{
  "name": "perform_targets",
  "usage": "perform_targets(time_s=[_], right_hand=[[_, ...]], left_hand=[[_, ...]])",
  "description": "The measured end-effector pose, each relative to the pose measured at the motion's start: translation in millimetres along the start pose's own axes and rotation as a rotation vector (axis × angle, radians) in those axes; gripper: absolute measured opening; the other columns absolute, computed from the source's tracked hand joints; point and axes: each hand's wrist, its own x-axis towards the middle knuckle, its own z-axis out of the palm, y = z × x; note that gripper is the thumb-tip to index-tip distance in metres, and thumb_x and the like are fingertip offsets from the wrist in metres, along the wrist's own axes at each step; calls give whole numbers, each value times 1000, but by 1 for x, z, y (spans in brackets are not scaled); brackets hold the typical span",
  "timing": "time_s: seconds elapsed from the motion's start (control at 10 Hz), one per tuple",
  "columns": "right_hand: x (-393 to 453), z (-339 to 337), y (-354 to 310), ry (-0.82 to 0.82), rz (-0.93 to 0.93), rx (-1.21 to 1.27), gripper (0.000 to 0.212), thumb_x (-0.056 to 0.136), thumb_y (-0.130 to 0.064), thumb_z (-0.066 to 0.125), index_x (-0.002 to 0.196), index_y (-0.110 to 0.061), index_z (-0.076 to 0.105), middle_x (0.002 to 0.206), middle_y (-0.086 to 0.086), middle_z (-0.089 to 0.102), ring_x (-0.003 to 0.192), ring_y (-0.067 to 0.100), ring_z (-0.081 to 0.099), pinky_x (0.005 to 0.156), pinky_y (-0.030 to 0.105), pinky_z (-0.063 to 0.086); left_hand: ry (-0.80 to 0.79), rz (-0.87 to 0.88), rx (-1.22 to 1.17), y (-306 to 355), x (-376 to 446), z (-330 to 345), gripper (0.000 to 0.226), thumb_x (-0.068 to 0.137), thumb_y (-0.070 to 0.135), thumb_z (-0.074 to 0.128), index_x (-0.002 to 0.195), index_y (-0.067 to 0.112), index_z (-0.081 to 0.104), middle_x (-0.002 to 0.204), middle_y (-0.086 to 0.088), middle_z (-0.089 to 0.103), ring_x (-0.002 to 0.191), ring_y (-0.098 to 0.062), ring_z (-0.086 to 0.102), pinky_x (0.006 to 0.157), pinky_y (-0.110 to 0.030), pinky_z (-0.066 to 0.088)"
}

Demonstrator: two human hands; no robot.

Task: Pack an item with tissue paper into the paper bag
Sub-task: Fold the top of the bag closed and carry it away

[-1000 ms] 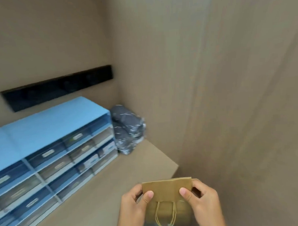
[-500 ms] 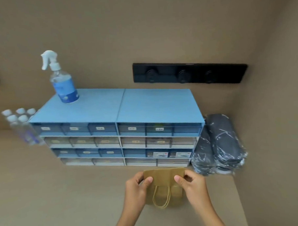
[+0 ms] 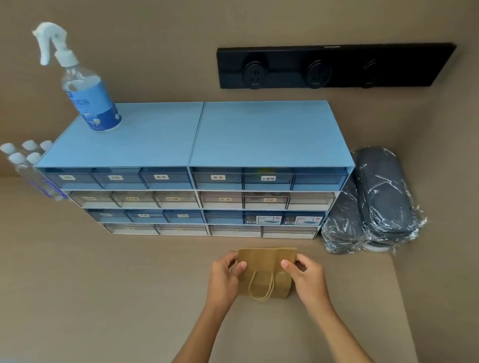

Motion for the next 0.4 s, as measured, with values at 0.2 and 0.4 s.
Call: perform_targets(time_s=[0.2,0.4], right_hand=[[0,-4,-2,-24,-22,38,12,85,-14,74,93,-22,75,93,-1,79,91,19,73,78,25,56],[-5,-18,-34,-32,-67,-111,66,83,-45,69,142,-27,47,144,-10,50,134,8,44,114,40,34]], left_hand=[[-38,3,-70,6,-2,-2,35,88,-10,62,102,21,69,104,0,76,103,-17,69,99,-35,52],[-49,57,-97,22,-8,-13,59,87,10,73,137,30,50,136,10,57,130,-14,51,113,-42,41]])
